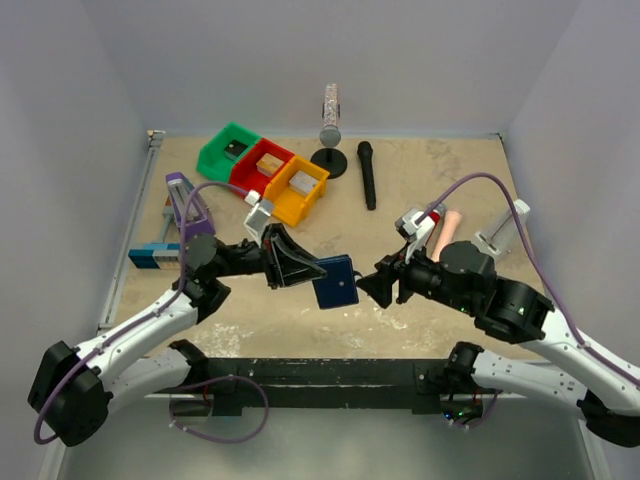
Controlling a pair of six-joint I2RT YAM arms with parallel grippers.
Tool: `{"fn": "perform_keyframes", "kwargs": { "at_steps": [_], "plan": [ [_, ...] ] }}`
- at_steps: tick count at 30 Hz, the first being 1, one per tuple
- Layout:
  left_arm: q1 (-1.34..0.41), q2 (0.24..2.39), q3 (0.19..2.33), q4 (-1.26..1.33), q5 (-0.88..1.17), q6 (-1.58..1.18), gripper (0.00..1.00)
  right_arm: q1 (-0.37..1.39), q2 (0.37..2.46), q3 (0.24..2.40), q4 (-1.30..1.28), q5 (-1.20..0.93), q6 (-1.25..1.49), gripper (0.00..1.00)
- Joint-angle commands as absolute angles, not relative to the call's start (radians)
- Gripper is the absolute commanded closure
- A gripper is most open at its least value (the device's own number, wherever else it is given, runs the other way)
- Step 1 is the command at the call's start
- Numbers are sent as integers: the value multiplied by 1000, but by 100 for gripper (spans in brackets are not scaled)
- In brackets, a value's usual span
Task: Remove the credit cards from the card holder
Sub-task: Open the card holder at the center of the board.
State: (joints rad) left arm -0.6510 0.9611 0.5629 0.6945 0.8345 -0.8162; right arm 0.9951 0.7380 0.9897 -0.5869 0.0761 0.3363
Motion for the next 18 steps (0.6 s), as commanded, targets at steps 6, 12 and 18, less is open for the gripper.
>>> {"fn": "perform_keyframes", "kwargs": {
  "at_steps": [6,12,18],
  "plan": [
    [-629,1106,575,1236,1028,-1123,100,960,710,962,-450,-123,350,34],
    [-629,1150,572,1400,1045,-1213,100,956,695,954,-381,-227,390,32],
    [-630,1193,580,1524,1048,-1302,100,943,704,950,-338,-322,413,32]
  ]
}}
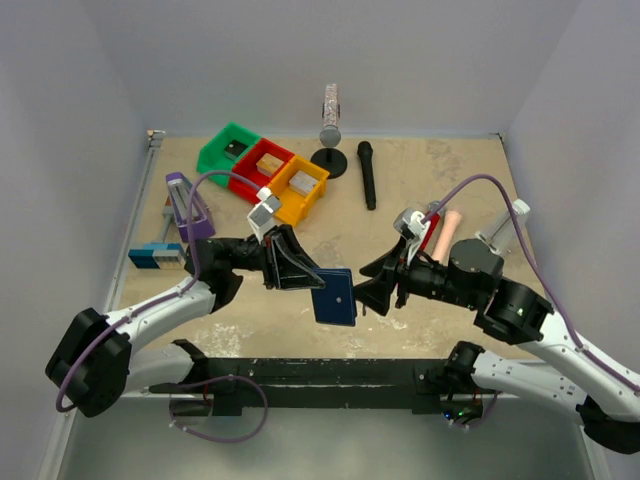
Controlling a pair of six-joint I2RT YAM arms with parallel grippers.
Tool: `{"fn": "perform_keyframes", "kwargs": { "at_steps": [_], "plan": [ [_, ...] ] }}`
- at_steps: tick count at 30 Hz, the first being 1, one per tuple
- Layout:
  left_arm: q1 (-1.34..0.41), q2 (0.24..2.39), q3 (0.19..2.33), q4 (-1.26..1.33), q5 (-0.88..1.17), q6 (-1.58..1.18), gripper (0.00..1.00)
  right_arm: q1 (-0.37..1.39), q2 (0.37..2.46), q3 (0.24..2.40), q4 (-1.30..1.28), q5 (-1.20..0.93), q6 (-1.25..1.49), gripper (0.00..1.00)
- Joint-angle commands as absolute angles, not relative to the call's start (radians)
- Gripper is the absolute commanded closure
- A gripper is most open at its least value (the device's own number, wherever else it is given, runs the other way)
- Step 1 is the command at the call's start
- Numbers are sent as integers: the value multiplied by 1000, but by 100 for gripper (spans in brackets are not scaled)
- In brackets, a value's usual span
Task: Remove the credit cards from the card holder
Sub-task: Open the card holder at the center of the board.
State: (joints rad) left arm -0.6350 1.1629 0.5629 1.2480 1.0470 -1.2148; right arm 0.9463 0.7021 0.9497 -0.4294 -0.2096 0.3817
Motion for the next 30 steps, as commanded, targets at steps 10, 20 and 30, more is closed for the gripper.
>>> {"fn": "perform_keyframes", "kwargs": {
  "at_steps": [10,20,30],
  "plan": [
    [-629,1181,591,1554,1022,-1325,100,943,753,957,-313,-394,442,35],
    [-630,1174,578,1554,979,-1313,100,943,815,969,-278,-445,469,37],
    [-634,1170,575,1551,971,-1308,100,943,850,971,-261,-472,489,59]
  ]
}}
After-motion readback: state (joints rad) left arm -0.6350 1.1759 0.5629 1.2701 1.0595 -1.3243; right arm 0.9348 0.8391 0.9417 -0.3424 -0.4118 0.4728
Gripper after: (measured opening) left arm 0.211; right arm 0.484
